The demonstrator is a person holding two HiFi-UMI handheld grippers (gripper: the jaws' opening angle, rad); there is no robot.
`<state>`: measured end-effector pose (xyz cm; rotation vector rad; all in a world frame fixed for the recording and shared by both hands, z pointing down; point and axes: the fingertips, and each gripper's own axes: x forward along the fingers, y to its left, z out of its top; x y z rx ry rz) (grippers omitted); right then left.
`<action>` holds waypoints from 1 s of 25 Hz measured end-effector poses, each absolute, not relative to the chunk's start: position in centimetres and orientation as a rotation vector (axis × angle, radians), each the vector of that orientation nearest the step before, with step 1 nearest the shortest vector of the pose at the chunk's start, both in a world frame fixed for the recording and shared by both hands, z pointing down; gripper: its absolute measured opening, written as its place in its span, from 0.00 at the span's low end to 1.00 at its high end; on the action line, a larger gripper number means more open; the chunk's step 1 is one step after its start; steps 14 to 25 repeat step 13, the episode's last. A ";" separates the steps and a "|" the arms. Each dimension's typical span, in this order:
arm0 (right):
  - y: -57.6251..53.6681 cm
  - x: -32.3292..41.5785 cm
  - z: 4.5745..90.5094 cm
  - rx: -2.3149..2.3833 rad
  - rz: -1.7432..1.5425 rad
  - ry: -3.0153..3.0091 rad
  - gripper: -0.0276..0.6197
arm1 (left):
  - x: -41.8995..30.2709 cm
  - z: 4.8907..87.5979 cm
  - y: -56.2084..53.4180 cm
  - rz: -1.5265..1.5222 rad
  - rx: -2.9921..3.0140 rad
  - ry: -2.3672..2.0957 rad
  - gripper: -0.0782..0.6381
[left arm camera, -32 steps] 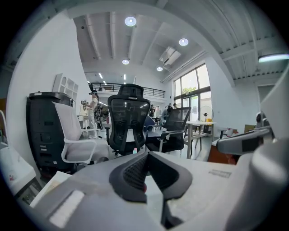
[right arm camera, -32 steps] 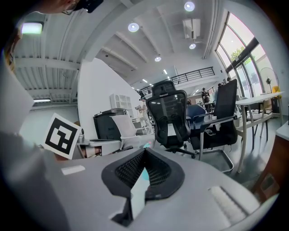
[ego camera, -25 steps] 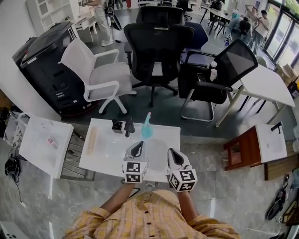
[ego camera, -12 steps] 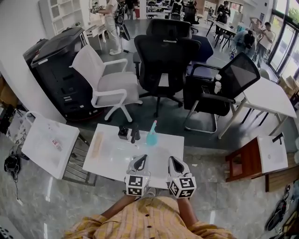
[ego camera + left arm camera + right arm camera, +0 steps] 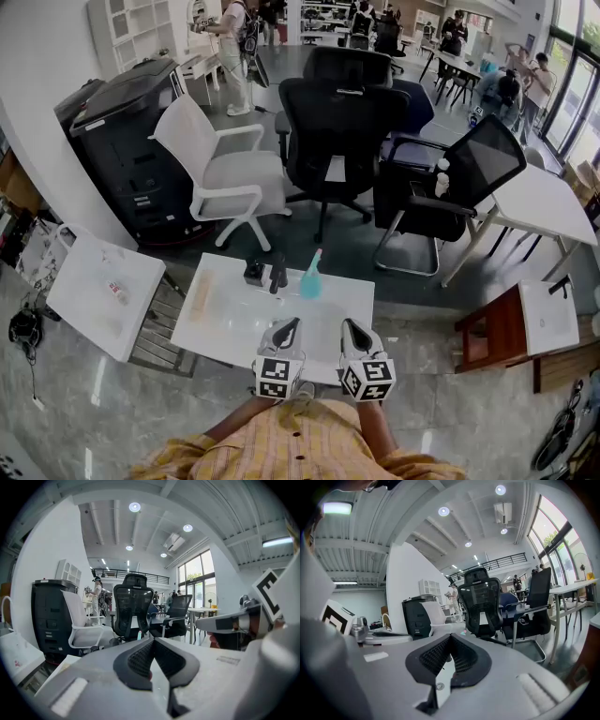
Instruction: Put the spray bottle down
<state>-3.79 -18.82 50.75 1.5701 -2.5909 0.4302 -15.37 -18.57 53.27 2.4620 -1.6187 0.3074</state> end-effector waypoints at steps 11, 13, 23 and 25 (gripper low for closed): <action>-19.6 -3.4 51.3 1.606 0.446 -2.569 0.04 | -15.4 53.1 -19.4 0.306 2.485 -1.594 0.11; -19.8 -3.3 51.4 1.612 0.451 -2.569 0.04 | -15.3 53.1 -19.5 0.305 2.488 -1.589 0.11; -19.8 -3.3 51.4 1.612 0.451 -2.569 0.04 | -15.3 53.1 -19.5 0.305 2.488 -1.589 0.11; -19.8 -3.3 51.4 1.612 0.451 -2.569 0.04 | -15.3 53.1 -19.5 0.305 2.488 -1.589 0.11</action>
